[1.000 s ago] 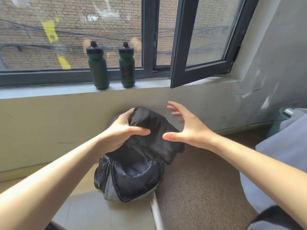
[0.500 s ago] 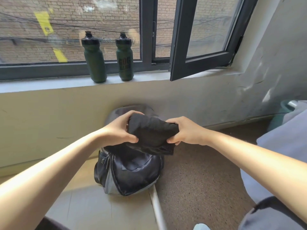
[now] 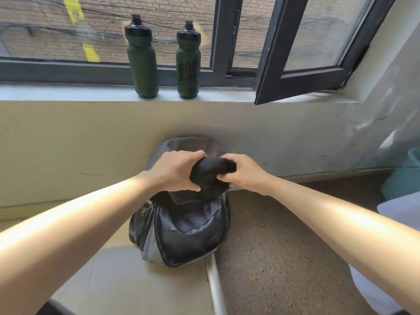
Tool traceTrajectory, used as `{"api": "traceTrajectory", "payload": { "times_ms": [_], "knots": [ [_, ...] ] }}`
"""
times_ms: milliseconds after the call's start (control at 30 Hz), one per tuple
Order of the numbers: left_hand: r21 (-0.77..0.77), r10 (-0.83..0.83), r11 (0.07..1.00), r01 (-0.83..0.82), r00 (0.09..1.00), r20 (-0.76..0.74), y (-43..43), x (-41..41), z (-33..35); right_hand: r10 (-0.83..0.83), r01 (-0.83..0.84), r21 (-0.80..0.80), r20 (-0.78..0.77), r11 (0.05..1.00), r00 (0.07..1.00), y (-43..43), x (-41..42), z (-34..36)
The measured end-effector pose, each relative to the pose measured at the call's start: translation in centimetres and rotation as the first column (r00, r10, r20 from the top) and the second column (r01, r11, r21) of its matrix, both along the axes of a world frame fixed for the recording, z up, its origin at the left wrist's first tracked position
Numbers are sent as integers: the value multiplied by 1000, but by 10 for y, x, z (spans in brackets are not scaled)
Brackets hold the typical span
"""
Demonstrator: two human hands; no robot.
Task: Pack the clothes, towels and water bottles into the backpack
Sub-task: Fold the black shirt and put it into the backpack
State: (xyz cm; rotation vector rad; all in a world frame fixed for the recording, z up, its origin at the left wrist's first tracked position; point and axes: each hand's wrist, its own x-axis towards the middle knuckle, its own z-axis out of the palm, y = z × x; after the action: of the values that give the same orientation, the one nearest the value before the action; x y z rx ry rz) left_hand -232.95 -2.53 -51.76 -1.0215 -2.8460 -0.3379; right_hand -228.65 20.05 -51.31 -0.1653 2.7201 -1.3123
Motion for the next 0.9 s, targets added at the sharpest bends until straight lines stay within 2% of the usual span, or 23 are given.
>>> {"api": "traceTrajectory", "payload": {
  "times_ms": [67, 167, 300, 400, 533, 667, 800, 900],
  "knots": [
    [-3, 113, 994, -113, 994, 7, -13, -14, -12, -103, 103, 36, 1, 994, 995, 2, -18, -24],
    [-73, 194, 978, -197, 980, -47, -30, -30, -36, -282, 277, 52, 151, 959, 948, 7, -31, -81],
    [-132, 180, 971, -197, 975, -132, -36, -38, -71, -352, 388, 0, 422, 922, 835, 5, -23, -166],
    [-135, 96, 983, -123, 977, -192, -24, -37, -104, -343, 460, -100, 534, 882, 773, -4, -14, -215],
    [-215, 45, 971, -106, 961, -274, 5, -29, -157, -345, 506, -204, 520, 838, 781, -10, 1, -237],
    [-303, 106, 935, -183, 962, -251, 22, -36, -198, -330, 468, -253, 441, 847, 835, -2, 19, -229],
    [-397, 207, 884, -248, 968, -144, 36, -39, -224, -328, 397, -94, 411, 913, 851, 2, 40, -235],
    [-508, 196, 847, -155, 980, 28, 36, -34, -248, -348, 392, -42, 378, 919, 858, -2, 49, -240]
  ]
}}
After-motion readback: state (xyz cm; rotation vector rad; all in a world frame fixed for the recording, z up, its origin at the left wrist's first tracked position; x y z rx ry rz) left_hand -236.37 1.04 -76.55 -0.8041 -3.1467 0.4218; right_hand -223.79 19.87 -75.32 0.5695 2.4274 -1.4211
